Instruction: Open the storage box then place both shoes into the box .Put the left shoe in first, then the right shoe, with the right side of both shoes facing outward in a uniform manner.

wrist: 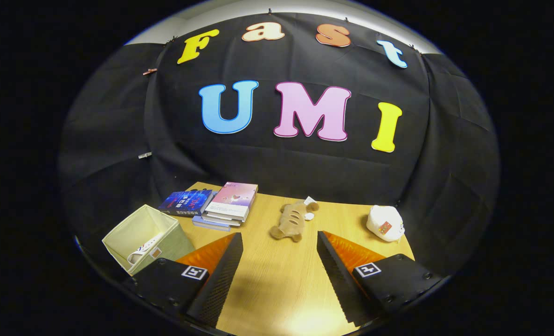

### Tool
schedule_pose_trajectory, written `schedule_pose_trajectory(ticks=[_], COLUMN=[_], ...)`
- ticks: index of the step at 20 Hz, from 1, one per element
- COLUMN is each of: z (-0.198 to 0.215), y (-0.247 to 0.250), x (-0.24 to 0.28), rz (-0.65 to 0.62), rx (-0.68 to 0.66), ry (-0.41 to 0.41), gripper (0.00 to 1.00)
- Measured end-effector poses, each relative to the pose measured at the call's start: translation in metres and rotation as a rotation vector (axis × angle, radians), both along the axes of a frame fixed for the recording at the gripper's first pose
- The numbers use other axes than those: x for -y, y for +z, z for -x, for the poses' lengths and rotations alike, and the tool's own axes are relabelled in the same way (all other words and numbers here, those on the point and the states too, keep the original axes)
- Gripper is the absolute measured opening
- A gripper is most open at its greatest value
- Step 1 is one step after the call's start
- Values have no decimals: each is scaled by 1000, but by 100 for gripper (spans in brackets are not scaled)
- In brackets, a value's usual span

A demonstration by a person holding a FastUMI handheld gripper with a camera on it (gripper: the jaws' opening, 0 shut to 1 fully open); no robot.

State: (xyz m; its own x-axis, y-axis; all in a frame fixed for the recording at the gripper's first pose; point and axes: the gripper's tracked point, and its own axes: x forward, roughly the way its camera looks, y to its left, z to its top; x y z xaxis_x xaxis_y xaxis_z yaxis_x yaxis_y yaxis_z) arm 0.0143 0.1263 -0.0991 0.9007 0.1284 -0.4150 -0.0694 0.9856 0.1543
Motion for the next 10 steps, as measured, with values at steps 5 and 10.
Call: schedule_pose_trajectory(ticks=[5, 10], z=[21, 31], y=[4, -8], x=[25, 44], rz=[-29, -50], rx=[53, 33], ry=[6, 1], gripper=[98, 98])
